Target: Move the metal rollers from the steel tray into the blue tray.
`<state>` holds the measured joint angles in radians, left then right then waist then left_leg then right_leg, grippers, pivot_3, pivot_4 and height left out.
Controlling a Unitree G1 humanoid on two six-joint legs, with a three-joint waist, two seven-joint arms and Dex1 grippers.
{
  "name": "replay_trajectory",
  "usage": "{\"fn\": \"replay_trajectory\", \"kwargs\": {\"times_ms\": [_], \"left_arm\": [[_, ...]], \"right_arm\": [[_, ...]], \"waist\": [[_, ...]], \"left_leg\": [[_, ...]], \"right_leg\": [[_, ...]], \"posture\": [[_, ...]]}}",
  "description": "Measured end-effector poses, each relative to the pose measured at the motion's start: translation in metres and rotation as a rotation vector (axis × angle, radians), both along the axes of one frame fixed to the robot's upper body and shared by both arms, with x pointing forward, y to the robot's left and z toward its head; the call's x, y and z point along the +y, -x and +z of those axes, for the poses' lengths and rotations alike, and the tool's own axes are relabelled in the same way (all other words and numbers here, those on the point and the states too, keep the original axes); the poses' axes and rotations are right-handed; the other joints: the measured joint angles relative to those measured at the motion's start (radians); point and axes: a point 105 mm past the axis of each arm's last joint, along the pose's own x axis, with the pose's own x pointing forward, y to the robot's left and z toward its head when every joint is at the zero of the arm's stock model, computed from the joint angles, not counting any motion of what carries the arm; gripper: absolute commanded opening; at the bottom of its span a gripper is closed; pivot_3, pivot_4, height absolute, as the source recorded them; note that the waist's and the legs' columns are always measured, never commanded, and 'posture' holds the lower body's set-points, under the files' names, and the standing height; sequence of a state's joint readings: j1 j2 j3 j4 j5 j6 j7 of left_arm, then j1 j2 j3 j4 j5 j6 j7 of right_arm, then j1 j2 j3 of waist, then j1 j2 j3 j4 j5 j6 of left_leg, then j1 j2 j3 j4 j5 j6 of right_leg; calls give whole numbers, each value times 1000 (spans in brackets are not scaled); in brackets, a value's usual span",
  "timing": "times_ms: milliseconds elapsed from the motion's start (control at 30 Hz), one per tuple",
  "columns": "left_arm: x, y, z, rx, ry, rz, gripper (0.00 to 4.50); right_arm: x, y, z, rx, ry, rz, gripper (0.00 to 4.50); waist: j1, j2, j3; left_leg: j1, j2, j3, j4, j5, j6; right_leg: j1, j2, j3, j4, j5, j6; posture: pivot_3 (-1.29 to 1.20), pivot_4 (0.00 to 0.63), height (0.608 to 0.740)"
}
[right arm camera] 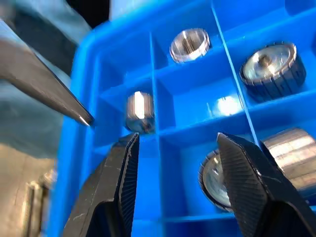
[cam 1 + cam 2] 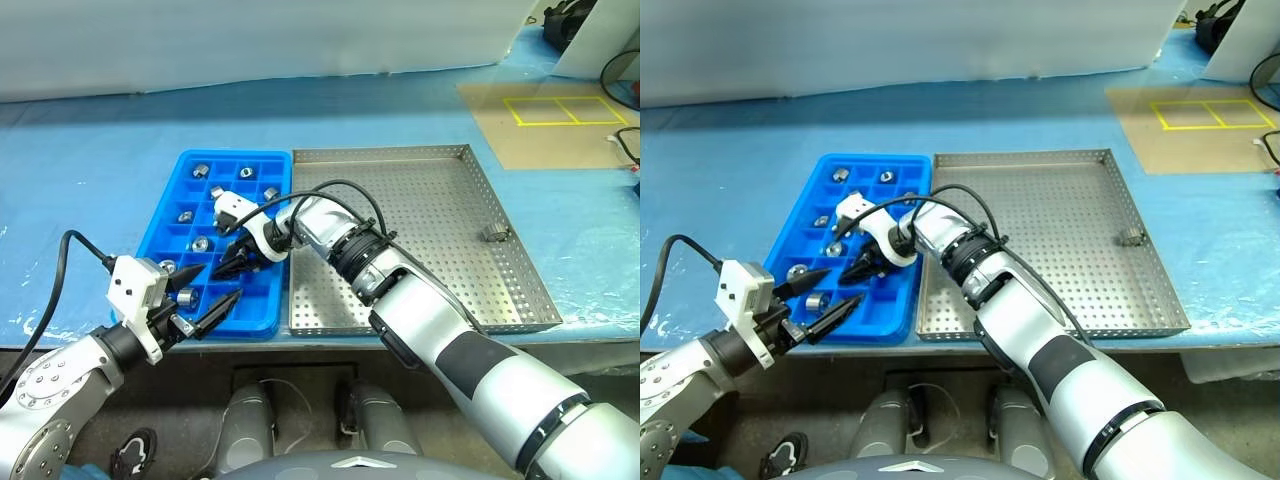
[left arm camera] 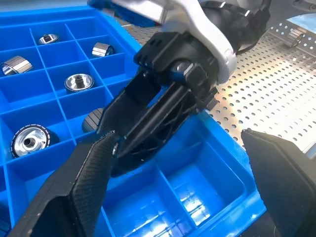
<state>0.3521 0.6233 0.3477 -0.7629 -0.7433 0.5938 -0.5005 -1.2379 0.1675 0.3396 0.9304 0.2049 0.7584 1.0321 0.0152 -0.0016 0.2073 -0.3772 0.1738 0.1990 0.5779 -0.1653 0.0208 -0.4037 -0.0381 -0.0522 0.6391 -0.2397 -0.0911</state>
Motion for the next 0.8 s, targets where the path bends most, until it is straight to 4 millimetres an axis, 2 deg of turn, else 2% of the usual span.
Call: {"fn": "replay_trajectory", "kwargs": {"times_ms": [133, 233, 300, 400, 500, 600, 800], "left_arm": [[1, -1, 10, -52, -6, 3, 4306], [0, 0, 14, -72, -10, -1, 4306], [1, -1, 13, -71, -11, 5, 4306], [-3, 0, 4, -22, 0, -15, 4306], [-2, -1, 1, -5, 1, -9, 4306], [-2, -1, 1, -4, 1, -10, 4306], [-2, 0, -1, 4, 1, -7, 4306]], "right_arm": [[0, -1, 12, 80, -64, -26, 2577], [1, 0, 16, 74, -83, -15, 2577], [4, -3, 18, -28, -82, 4, 2577], [8, -23, 27, -277, -92, -62, 2577], [8, -38, 25, -451, -68, -117, 2577], [9, -39, 24, -516, -60, -98, 2577], [10, -34, 19, -537, -40, -34, 2577]], "waist": [[0, 0, 0], [0, 0, 0], [-1, 0, 0], [-1, -1, 0], [-1, -1, 0], [-3, -1, 0], [-2, -1, 0]], "left_leg": [[0, 0, 0, 0, 0, 0], [0, 0, 0, 0, 0, 0], [-1, 0, 0, 0, 0, 0], [-1, 0, 0, 0, 0, 0], [-1, 0, 0, 0, 0, 0], [-2, 0, 0, 0, 0, 0], [-2, 0, 0, 0, 0, 0]], "right_leg": [[0, 0, 0, 0, 0, 0], [0, 0, 0, 0, 0, 0], [-1, 0, 0, 0, 0, 0], [-1, 0, 0, 0, 0, 0], [-2, 0, 0, 0, 0, 0], [-2, 0, 0, 0, 0, 0], [-2, 0, 0, 0, 0, 0]], "posture": [[-151, 150, 740], [-152, 150, 740], [-152, 150, 740], [-152, 150, 740], [-151, 150, 740], [-148, 150, 740], [-146, 150, 740]]}}
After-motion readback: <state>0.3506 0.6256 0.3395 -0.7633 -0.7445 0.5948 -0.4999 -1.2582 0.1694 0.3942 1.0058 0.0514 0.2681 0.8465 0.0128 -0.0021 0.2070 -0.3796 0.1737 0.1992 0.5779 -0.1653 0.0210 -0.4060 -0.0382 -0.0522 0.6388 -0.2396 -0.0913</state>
